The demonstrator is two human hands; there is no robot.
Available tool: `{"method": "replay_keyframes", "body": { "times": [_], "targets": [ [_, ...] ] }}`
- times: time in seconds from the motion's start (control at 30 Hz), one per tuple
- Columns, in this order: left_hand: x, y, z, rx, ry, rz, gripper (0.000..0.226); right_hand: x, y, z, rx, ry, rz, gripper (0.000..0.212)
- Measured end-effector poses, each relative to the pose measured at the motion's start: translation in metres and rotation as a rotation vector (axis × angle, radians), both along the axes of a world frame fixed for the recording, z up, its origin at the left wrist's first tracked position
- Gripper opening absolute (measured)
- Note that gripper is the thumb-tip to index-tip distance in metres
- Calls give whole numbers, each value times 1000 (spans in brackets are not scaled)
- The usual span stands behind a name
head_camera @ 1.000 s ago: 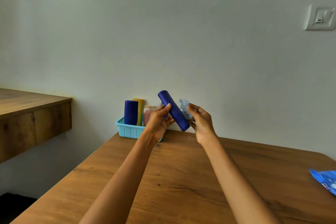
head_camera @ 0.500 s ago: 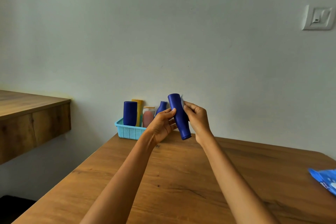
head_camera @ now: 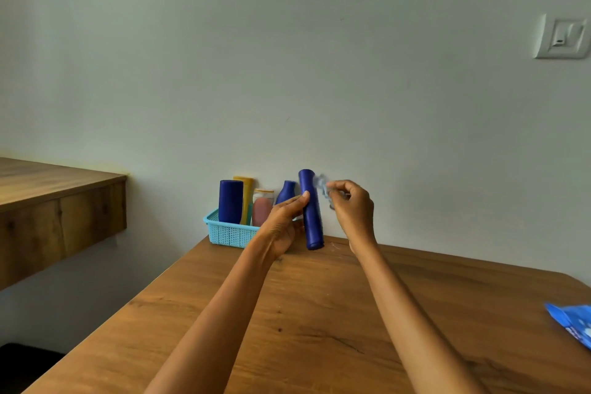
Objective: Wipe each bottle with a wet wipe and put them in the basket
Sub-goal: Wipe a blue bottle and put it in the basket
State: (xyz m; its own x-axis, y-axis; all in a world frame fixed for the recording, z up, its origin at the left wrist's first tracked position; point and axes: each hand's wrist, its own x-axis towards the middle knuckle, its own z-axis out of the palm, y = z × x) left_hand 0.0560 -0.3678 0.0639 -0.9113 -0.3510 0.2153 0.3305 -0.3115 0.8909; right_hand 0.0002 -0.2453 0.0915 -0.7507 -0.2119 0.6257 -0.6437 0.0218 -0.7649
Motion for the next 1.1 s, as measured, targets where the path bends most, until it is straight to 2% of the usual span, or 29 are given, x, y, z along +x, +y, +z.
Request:
{"method": "replay_keyframes", "body": {
  "times": [0.1, 0.23, 0.37, 0.5, 0.67, 0.77, 0.93, 1.1],
  "targets": [
    [-1, 5, -2, -16, -34, -46, 37, -2, 1, 2, -67, 50, 53, 28],
    [-3, 11, 7, 16, 7, -46, 33, 5, -6, -4, 17, 56, 252, 39],
    [2, 4, 12, 150, 25, 50, 47, 11, -13, -13, 166, 189, 232, 38],
    [7, -8, 11, 230, 7, 93, 42, 11, -11, -16, 229, 275, 182, 33],
    [9, -14, 11, 276, -30, 115, 51, 6, -6, -16, 274, 431, 123, 20],
    [8, -14, 11, 310, -36, 129, 44, 4, -5, -19, 279, 503, 117, 20],
    [6, -12, 10, 223, -80, 92, 33, 3, -9, -22, 282, 469, 192, 33],
    [3, 1, 7, 90, -101, -30, 34, -3, 0, -17, 225, 415, 156, 39]
  ]
}}
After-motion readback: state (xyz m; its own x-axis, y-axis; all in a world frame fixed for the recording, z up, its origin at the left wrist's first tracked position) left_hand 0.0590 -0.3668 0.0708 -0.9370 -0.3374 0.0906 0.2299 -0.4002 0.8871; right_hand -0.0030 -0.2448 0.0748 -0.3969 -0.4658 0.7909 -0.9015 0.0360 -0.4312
